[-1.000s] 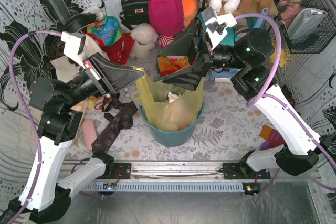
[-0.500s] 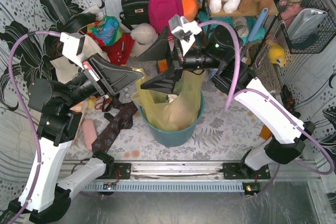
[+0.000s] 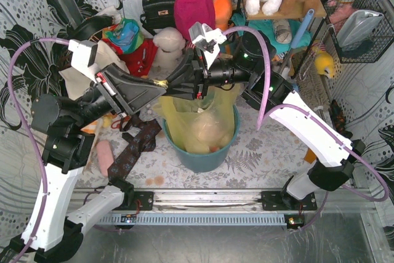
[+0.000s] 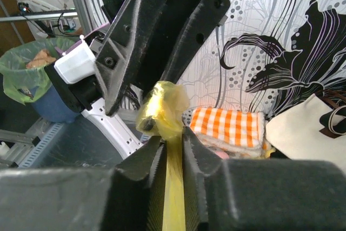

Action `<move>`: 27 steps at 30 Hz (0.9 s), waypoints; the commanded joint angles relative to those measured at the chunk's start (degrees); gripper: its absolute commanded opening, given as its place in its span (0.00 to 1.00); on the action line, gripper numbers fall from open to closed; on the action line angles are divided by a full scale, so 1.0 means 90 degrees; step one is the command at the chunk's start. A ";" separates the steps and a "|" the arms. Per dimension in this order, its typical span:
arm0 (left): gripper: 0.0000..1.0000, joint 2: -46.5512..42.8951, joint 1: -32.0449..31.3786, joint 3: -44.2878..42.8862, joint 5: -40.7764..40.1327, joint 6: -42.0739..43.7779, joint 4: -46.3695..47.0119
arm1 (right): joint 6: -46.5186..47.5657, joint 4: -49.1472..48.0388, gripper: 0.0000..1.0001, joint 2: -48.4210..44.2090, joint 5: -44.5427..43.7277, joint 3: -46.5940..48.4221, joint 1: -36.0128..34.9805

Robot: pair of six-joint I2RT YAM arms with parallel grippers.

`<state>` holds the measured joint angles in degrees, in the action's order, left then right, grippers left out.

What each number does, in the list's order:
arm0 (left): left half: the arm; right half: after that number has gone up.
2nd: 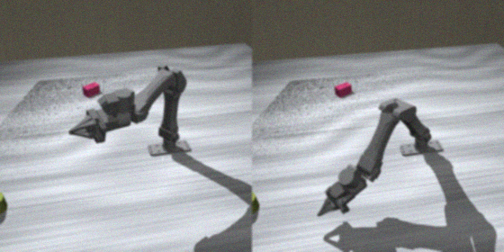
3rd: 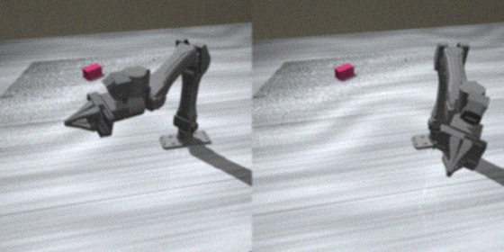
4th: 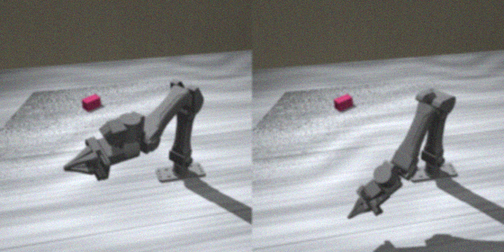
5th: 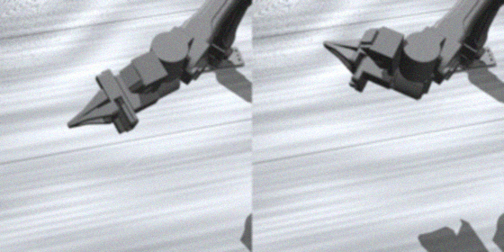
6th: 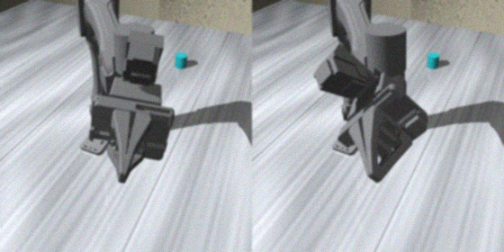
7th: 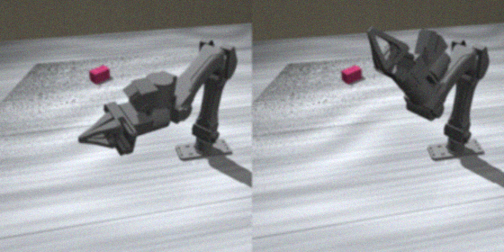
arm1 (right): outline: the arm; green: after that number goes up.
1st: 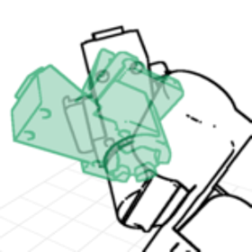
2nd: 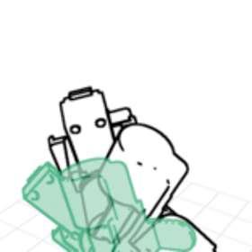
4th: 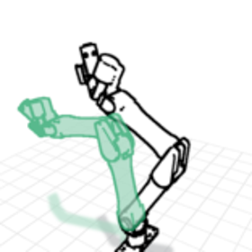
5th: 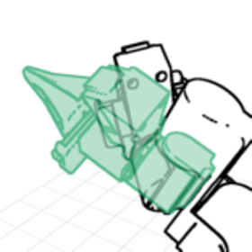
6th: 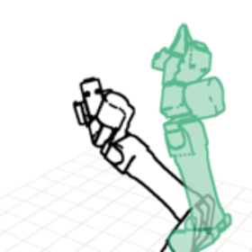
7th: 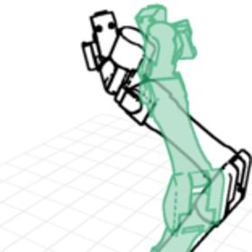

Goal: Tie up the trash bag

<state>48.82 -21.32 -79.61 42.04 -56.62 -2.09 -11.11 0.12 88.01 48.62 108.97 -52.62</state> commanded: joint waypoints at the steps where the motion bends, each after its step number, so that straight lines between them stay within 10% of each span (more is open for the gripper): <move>1: 0.44 -0.0131 0.0016 -0.0069 -0.0025 0.0306 -0.0025 | 0.0042 -0.0200 0.11 -0.0174 -0.0042 -0.0056 -0.0030; 14: 0.85 -0.0494 0.0017 -0.0694 -0.0732 0.2682 -0.1574 | 0.0010 -0.0223 0.01 -0.0493 -0.0284 -0.0307 -0.0032; 27: 0.94 -0.0690 0.0016 0.1116 0.0785 0.2688 0.0598 | -0.0354 -0.0686 0.01 -0.0696 -0.0222 -0.0623 -0.0032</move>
<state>42.33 -21.32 -73.76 42.81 -30.96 -9.17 -12.60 -2.20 83.31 46.44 104.03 -52.66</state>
